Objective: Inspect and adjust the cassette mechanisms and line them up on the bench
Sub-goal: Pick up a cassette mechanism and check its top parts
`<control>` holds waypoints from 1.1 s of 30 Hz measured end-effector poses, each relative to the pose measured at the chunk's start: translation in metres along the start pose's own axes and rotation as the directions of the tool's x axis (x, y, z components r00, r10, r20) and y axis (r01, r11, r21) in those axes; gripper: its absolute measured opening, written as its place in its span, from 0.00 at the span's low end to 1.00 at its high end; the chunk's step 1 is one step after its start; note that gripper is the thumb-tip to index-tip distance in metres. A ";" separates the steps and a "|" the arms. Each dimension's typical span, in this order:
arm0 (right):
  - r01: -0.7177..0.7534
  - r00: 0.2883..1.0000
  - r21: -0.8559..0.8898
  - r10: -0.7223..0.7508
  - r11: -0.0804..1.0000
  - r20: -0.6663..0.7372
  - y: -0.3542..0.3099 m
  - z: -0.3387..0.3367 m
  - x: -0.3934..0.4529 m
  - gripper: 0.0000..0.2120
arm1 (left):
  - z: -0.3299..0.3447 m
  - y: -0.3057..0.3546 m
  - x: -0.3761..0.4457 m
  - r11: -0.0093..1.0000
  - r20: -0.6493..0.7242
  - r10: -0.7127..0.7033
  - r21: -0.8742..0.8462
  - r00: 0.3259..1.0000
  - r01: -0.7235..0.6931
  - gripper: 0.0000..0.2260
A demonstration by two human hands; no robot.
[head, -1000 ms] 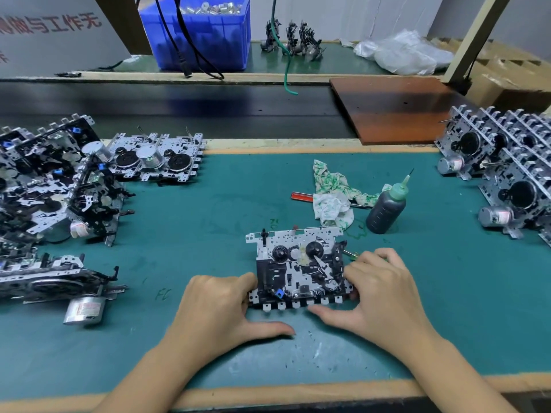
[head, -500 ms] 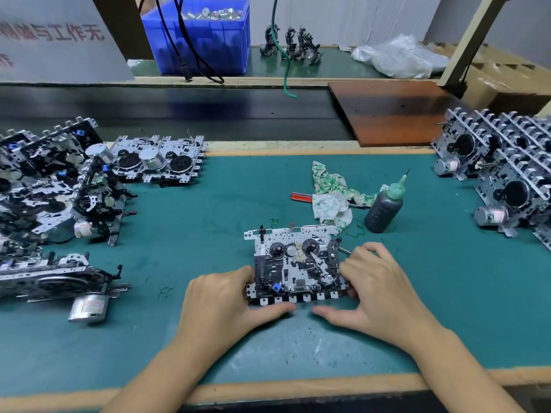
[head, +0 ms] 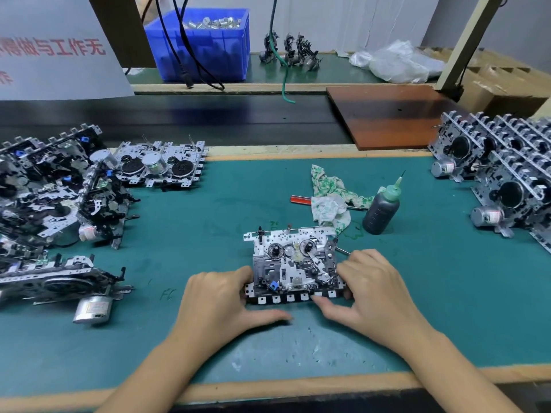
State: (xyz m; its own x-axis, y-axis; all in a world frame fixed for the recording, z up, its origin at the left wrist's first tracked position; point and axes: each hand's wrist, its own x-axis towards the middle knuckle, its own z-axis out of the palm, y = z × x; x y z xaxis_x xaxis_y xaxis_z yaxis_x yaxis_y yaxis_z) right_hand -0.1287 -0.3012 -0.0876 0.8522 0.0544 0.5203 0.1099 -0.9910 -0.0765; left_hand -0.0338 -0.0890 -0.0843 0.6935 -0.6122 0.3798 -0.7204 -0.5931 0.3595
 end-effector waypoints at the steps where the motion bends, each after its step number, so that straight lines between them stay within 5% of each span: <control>1: -0.002 1.000 0.004 0.002 1.000 0.004 0.000 -0.001 0.000 0.21 | 0.001 0.001 0.001 1.000 -0.011 -0.021 0.007 1.000 0.021 0.27; 4: -0.073 0.997 0.048 0.072 0.996 0.028 0.003 -0.005 0.005 0.24 | 0.004 0.005 0.004 0.998 -0.047 -0.054 0.030 0.997 0.056 0.25; 7: -0.276 0.956 0.187 0.289 0.943 -0.045 0.006 -0.009 0.012 0.21 | 0.007 0.008 0.010 0.994 -0.058 -0.099 0.035 0.993 0.102 0.28; 10: -0.483 0.786 0.369 0.579 0.794 -0.217 0.016 -0.011 0.017 0.08 | 0.012 0.012 0.015 0.989 -0.029 -0.150 0.007 0.988 0.150 0.25; 11: -0.536 0.718 0.417 0.656 0.734 -0.232 0.021 -0.011 0.018 0.12 | 0.014 0.013 0.015 0.984 -0.005 -0.176 0.008 0.984 0.176 0.25; 15: -0.719 0.565 0.468 0.825 0.513 -0.037 0.046 -0.003 0.027 0.31 | 0.016 0.013 0.012 0.974 0.009 -0.222 0.040 0.975 0.222 0.32; 19: -0.791 0.533 0.420 0.838 0.446 0.113 0.057 0.007 0.032 0.25 | 0.016 0.014 0.011 0.975 0.008 -0.214 0.070 0.977 0.213 0.33; 22: -0.744 0.571 0.492 0.812 0.452 0.119 0.052 0.006 0.030 0.20 | 0.015 0.014 0.010 0.974 0.020 -0.220 0.067 0.975 0.219 0.32; 26: -0.502 0.722 0.676 0.691 0.539 -0.014 0.027 -0.011 0.033 0.13 | 0.013 0.014 0.010 0.973 0.027 -0.228 0.034 0.973 0.227 0.30; 28: -0.420 0.736 0.733 0.674 0.535 -0.069 0.013 -0.019 0.036 0.12 | 0.013 0.014 0.010 0.974 0.025 -0.228 0.003 0.973 0.228 0.28; 31: -0.287 0.667 0.903 0.744 0.318 -0.050 -0.003 -0.022 0.040 0.13 | 0.013 0.014 0.010 0.975 0.011 -0.222 -0.026 0.975 0.222 0.25; 33: -0.140 0.615 0.990 0.785 0.009 0.079 -0.009 -0.022 0.042 0.13 | 0.014 0.014 0.010 0.976 0.014 -0.217 -0.017 0.976 0.218 0.25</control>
State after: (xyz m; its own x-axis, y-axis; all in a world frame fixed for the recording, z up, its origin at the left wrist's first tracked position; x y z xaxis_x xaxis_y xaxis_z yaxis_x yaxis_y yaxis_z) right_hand -0.1053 -0.2928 -0.0464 0.6509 -0.7343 0.1926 0.3885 0.1042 -0.9155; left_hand -0.0370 -0.1106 -0.0869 0.8336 -0.4759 0.2804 -0.5521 -0.7034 0.4477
